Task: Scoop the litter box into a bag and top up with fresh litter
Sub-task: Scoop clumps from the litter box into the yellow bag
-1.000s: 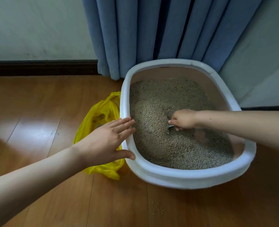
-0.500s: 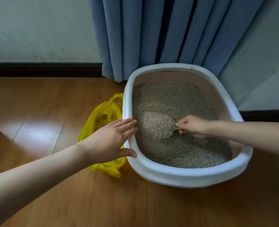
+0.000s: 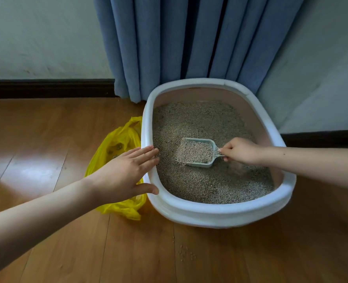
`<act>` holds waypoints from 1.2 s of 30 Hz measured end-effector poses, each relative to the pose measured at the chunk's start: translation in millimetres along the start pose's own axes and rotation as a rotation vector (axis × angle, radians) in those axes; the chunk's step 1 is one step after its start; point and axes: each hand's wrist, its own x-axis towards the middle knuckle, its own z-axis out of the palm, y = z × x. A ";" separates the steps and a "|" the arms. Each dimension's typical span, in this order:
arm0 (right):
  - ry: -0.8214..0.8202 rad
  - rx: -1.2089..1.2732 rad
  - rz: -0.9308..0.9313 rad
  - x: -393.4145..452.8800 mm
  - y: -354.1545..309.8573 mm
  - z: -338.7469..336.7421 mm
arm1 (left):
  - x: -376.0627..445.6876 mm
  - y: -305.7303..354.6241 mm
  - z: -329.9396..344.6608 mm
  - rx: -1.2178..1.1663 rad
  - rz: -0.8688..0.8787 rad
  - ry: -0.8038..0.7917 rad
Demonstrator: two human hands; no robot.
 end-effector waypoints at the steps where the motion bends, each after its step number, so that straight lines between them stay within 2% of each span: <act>1: -0.010 -0.024 -0.003 -1.4 0.3 0.4 | -0.4 0.0 0.0 -0.001 0.000 -0.001; 5: -0.083 -0.101 -0.038 -9.0 -3.7 -2.0 | -1.3 0.5 -0.3 0.008 -0.006 -0.005; 12: -0.110 -0.073 -0.076 -11.5 -7.8 1.2 | -1.4 0.6 -0.5 -0.002 -0.020 -0.026; 23: -0.029 -0.014 -0.040 -13.1 -10.4 -6.3 | -1.6 0.7 -1.9 0.000 -0.024 -0.049; 26: -0.087 -0.054 -0.041 -14.8 -13.0 -7.1 | -1.4 0.3 -2.0 -0.008 -0.027 -0.055; 36: -0.133 -0.066 -0.068 -15.8 -13.4 -3.6 | -2.2 1.9 -3.5 0.000 -0.029 -0.057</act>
